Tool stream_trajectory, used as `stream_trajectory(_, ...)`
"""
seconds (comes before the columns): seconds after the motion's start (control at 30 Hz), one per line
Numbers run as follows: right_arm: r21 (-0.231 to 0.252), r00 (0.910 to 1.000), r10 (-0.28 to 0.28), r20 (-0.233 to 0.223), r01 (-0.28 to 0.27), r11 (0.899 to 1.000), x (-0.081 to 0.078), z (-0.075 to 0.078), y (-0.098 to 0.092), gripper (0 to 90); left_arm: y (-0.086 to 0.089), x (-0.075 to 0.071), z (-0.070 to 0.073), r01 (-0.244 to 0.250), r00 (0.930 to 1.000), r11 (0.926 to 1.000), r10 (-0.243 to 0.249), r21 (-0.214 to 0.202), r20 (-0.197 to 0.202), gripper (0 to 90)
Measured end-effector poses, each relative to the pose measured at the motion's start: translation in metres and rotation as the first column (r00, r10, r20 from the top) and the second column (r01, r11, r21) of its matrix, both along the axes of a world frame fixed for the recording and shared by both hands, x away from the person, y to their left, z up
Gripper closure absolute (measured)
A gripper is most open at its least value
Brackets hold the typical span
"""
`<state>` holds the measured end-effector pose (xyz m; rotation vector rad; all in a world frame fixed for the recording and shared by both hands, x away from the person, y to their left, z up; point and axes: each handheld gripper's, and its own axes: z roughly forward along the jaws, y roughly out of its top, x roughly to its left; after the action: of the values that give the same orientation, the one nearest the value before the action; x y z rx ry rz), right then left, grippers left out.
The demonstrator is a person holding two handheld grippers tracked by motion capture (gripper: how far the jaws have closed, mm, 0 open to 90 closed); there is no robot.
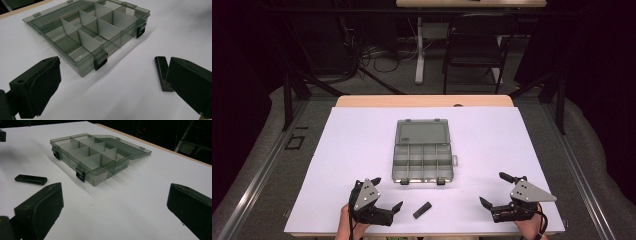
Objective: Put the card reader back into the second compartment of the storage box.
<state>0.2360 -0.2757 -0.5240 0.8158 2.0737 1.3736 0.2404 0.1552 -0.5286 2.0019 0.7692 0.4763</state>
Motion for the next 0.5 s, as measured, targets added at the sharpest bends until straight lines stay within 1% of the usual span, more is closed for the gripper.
stream_trajectory(0.2, -0.004, 1.0, -0.001, -0.003, 0.001, 1.0, 0.0, 0.0, 0.0, 0.3, -0.007, -0.001, -0.001, 0.011, 0.9999, 0.9999, -0.011, 0.009, -0.013, 0.0)
stream_trajectory(0.5, -0.005, 1.0, -0.003, -0.003, 0.003, 1.0, 0.0, 0.0, -0.001, 0.4, -0.019, -0.002, -0.004, 0.028, 0.9995, 0.9992, -0.028, 0.027, -0.016, 0.0)
